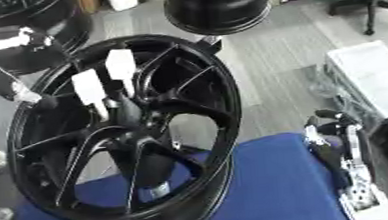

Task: Pull the pin out of the wheel hub.

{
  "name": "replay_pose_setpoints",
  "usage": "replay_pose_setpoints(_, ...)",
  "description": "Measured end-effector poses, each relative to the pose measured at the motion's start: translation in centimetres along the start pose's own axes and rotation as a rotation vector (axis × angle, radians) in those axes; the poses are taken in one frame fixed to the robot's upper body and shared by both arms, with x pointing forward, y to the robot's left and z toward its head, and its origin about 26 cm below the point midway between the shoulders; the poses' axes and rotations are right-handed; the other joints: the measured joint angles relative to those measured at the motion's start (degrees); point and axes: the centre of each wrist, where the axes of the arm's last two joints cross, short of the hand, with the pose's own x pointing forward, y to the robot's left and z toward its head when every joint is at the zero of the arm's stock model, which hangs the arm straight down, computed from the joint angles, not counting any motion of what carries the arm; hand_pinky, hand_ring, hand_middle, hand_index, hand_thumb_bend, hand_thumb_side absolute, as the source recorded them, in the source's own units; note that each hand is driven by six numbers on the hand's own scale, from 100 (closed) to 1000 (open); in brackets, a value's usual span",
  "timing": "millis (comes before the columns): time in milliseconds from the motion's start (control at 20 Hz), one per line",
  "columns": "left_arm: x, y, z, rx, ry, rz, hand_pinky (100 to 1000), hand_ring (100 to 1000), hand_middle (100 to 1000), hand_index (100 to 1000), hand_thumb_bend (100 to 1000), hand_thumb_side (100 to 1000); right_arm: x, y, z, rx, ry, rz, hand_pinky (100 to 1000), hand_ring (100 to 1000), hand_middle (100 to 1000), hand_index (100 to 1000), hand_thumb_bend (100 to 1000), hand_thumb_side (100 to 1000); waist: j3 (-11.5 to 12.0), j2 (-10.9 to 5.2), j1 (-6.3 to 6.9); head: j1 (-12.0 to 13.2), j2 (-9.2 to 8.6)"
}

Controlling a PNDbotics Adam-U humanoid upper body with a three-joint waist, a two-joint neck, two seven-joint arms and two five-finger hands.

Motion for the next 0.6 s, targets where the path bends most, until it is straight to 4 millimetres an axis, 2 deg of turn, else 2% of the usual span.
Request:
replay_pose_setpoints(350, 0.9, 0.0, -0.6, -0.032, -0.028, 0.005, 675, 621, 695, 803, 687, 405, -0.1, 0.0, 0.0, 0.003, 0.003, 0.000, 660, 578, 678, 706, 100, 415, 0.00, -0.02, 0.02, 0.05, 0.00)
replay_pose_setpoints(600, 1.5, -0.6, -1.9, -0.046, -0.052, 0.020, 671, 618, 691, 800, 684, 402, -0.1, 0.0, 0.0, 0.005, 0.002, -0.003, 660, 578, 678, 706, 100, 417, -0.02, -0.04, -0.03, 0.26, 0.00)
